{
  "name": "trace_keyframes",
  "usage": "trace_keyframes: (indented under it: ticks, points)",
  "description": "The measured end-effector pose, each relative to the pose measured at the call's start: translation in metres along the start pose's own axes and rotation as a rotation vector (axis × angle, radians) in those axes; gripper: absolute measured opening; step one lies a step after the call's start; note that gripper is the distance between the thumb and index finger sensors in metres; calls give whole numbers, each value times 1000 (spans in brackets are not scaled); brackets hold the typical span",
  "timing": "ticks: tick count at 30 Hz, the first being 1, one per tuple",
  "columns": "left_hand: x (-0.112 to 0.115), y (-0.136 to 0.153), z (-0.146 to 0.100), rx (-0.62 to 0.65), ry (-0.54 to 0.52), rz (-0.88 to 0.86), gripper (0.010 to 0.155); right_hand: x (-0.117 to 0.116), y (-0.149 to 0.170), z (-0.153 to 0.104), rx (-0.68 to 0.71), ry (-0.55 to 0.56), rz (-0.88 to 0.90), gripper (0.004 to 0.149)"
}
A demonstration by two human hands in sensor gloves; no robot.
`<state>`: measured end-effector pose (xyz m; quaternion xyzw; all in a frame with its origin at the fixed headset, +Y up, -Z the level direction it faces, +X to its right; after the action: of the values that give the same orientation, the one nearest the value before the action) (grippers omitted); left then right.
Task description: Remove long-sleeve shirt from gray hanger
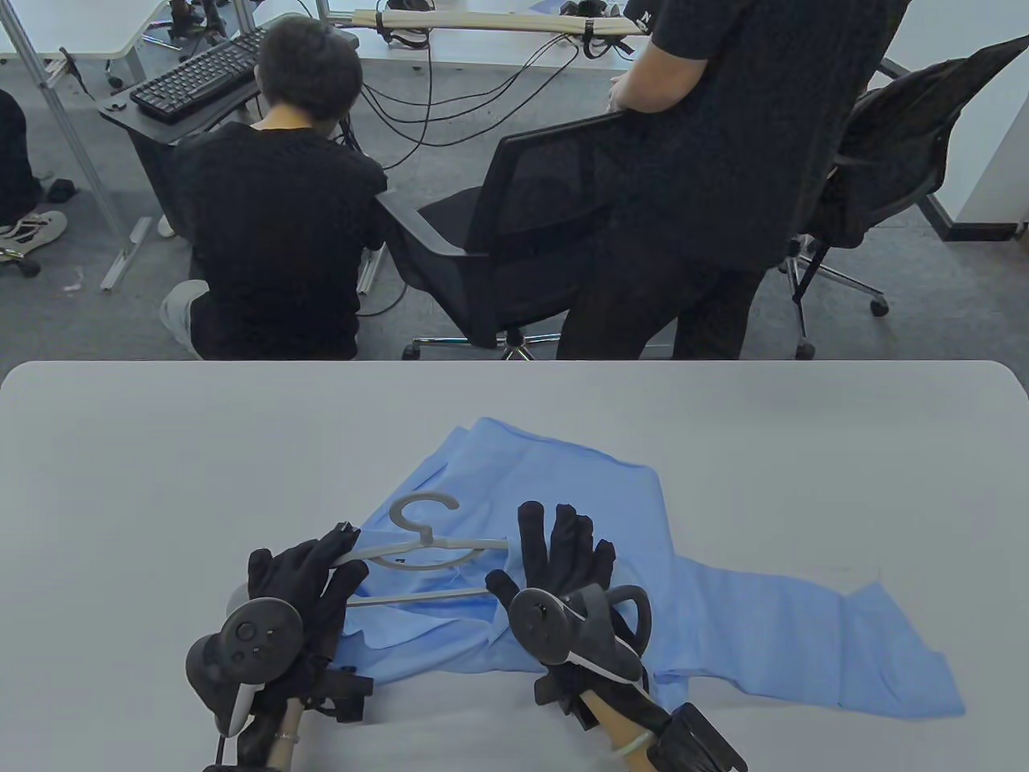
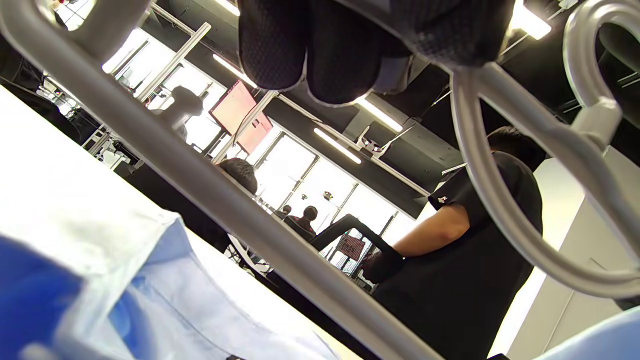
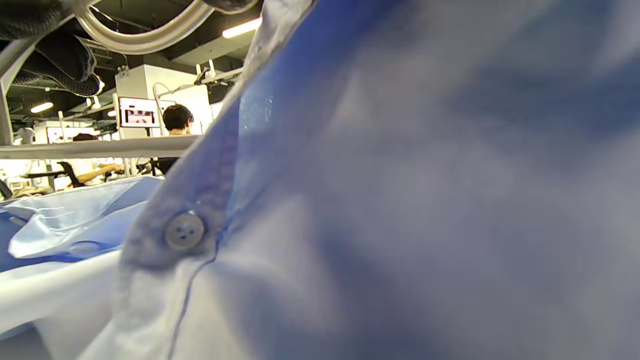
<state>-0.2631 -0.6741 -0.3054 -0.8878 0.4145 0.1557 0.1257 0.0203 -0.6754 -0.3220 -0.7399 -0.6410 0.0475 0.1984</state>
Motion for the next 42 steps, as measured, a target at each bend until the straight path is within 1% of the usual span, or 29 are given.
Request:
trace_keyframes:
  ticks: [7, 9, 11, 14, 16, 21, 26, 31, 33, 35, 37, 39, 42]
  points:
    - [-6, -2, -1, 10, -27, -7, 51, -2, -1, -1, 4, 132, -30, 61]
    - [-7, 0, -1, 3, -32, -9, 51, -3, 1, -1, 4, 149, -57, 56]
    - [-10, 4, -1, -8, -40, -3, 51, -3, 7, 1, -11, 128, -52, 53]
    - [-16, 12, 0, -41, -64, -28, 51, -4, 21, 4, -55, 70, 27, 53]
    - [-21, 18, 1, -57, -78, -41, 51, -2, 28, 6, -74, 54, 82, 52]
    - [-32, 28, 1, -93, -123, -46, 51, 1, 40, 9, -112, 58, 131, 51]
    - [-40, 38, 1, -121, -158, -37, 51, -7, 58, 14, -176, 25, 256, 51]
    - [-49, 43, -2, -131, -211, 61, 52, -17, 77, 14, -264, 29, 280, 48]
    - [-53, 47, -3, -156, -239, 46, 52, -17, 78, 14, -282, 44, 275, 48]
    - [-57, 51, -4, -189, -257, 17, 51, -16, 72, 11, -266, 87, 218, 47]
    - [-59, 55, -5, -214, -274, -10, 51, -14, 56, 9, -204, 127, 99, 47]
    - [-59, 60, -6, -245, -283, -39, 51, -15, 34, 5, -97, 175, -17, 46]
    - [-60, 65, -7, -277, -283, -95, 51, -20, 1, -2, 78, 197, -128, 46]
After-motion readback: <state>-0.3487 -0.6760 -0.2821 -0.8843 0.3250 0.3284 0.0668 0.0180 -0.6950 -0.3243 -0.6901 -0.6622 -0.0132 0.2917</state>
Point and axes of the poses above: the tracker on the back of each hand, its own y axis roughly to the little-finger side, its own z axis roughly from the wrist to the fingertips, x = y × z, the point moved 2 cm from there along z, roughly from the wrist to the fingertips, and after that the axes turned 3 degrees about -z, right-handed, at the moved point
